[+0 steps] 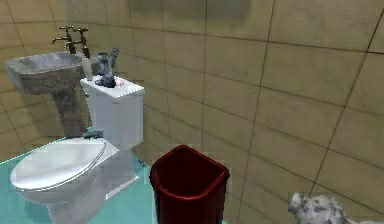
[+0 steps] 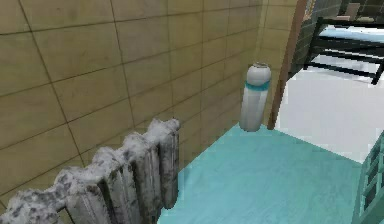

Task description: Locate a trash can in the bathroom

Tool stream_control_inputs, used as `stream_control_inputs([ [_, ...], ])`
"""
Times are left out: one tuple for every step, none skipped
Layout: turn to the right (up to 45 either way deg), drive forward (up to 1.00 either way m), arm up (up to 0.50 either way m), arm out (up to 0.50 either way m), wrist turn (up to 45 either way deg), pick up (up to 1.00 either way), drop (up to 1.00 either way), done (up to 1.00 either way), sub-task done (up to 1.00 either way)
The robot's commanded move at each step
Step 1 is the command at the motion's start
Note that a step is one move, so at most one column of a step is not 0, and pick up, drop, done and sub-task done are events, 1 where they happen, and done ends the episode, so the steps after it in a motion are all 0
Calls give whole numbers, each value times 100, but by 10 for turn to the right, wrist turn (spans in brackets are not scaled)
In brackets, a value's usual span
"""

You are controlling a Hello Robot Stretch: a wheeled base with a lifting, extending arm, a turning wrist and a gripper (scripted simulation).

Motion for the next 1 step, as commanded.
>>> stream_control_inputs([
  [0, 0, 0, 0, 0, 0, 0, 100, 0],
])
